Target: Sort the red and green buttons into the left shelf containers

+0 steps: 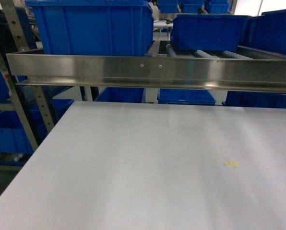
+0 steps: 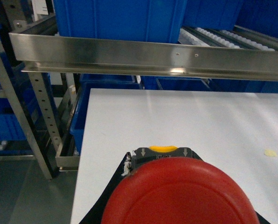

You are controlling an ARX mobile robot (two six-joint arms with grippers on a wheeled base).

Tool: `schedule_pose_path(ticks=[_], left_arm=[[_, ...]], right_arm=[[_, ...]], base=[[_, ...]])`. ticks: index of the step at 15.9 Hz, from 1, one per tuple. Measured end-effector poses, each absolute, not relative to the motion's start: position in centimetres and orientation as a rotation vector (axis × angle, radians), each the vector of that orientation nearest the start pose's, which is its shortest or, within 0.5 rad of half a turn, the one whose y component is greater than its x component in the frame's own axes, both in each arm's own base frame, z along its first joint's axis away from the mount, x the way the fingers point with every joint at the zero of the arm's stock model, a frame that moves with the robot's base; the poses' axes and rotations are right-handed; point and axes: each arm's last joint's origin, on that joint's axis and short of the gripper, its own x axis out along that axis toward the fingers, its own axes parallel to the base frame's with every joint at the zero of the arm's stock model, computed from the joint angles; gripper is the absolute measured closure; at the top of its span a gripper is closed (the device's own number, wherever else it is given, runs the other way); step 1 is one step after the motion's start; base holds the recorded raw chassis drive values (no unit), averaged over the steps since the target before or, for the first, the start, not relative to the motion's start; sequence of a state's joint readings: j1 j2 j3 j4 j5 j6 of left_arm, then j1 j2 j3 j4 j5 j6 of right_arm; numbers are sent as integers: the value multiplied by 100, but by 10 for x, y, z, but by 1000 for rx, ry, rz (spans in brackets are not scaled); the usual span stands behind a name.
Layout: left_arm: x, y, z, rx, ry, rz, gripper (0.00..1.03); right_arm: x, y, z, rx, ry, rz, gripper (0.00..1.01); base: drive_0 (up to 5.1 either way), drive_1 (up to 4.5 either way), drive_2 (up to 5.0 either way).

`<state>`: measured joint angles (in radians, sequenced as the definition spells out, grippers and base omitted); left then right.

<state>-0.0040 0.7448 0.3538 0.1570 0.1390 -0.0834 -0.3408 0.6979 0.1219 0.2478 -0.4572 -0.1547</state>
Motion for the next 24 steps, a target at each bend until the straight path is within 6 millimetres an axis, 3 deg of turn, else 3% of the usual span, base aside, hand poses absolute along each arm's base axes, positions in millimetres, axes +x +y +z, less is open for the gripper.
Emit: schedule_pose_path(ticks=[24], left_arm=[[169, -5, 222, -99, 242, -132, 77]], right_arm=[[141, -36, 160, -26, 293, 139, 72]], base=[[-480, 360, 114]])
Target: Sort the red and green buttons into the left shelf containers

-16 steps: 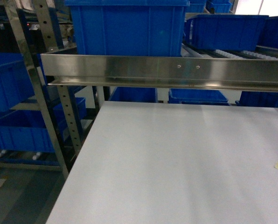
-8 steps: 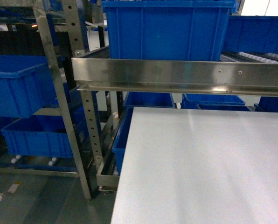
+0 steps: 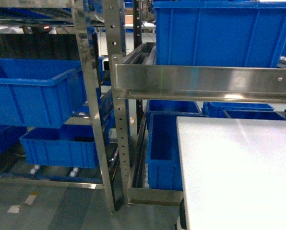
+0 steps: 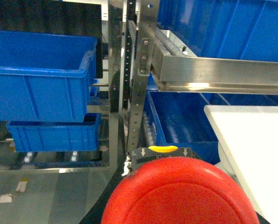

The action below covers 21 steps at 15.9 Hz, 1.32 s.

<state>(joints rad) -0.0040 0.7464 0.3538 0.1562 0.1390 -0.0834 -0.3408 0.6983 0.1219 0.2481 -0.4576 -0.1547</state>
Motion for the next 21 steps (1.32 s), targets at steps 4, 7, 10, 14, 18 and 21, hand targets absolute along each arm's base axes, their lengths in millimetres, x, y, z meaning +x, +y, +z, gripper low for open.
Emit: schedule_pose_path(ticks=[4, 7, 10, 14, 18, 21], left_arm=[[169, -5, 222, -99, 241, -132, 77], [169, -5, 222, -99, 241, -132, 77], [169, -5, 222, -99, 241, -132, 77], [169, -5, 222, -99, 242, -132, 77], [169, -5, 222, -99, 241, -132, 77], [169, -5, 222, -99, 242, -132, 77]], right_arm=[[141, -36, 160, -26, 291, 138, 72], [141, -36, 160, -25, 294, 139, 72], [141, -36, 160, -27, 290, 139, 72], [141, -36, 160, -25, 293, 139, 72], [141, -36, 160, -26, 293, 139, 72], [141, -36, 160, -27, 290, 138, 72]], base=[[-482, 352, 120], [-493, 335, 130], [-493, 274, 210], [-494, 247, 247], [-494, 246, 246], [-467, 379, 97]])
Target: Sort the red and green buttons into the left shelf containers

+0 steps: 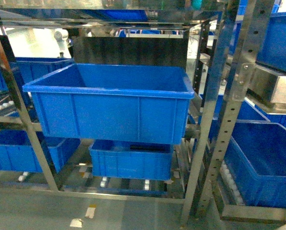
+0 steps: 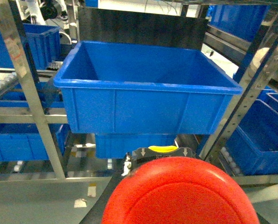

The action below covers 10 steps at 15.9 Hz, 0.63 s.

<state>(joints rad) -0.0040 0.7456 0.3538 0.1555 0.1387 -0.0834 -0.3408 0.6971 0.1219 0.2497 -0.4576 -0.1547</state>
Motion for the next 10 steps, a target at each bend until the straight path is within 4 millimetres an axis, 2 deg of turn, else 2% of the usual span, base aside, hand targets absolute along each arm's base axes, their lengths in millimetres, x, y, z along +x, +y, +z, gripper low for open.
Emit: schedule_pose_path(ticks=[7, 10], left_arm=[[169, -5, 222, -99, 241, -132, 77], [169, -4, 222, -102, 238, -121, 77]], right_arm=[[141, -36, 160, -25, 293, 139, 72], [141, -36, 160, -26, 289, 144, 72]], base=[[-365, 480, -81], [9, 426, -408]])
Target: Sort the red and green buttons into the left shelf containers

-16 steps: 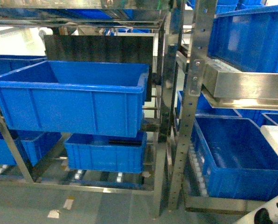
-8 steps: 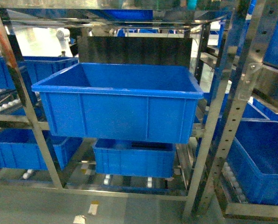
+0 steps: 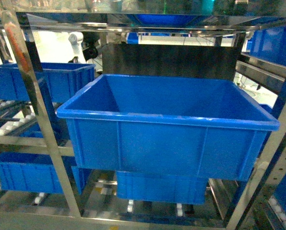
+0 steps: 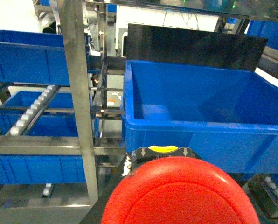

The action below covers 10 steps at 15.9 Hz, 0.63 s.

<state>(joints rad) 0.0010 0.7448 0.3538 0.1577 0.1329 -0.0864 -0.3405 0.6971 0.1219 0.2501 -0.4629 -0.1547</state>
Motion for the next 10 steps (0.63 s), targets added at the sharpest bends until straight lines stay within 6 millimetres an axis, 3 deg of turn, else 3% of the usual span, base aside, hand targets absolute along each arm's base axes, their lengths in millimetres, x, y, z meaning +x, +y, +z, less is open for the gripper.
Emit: schedule_pose_path(ticks=[10], left_arm=[[168, -4, 223, -105, 232, -131, 78]], right_arm=[[140, -36, 161, -29, 283, 138, 73]], base=[[10, 428, -408]])
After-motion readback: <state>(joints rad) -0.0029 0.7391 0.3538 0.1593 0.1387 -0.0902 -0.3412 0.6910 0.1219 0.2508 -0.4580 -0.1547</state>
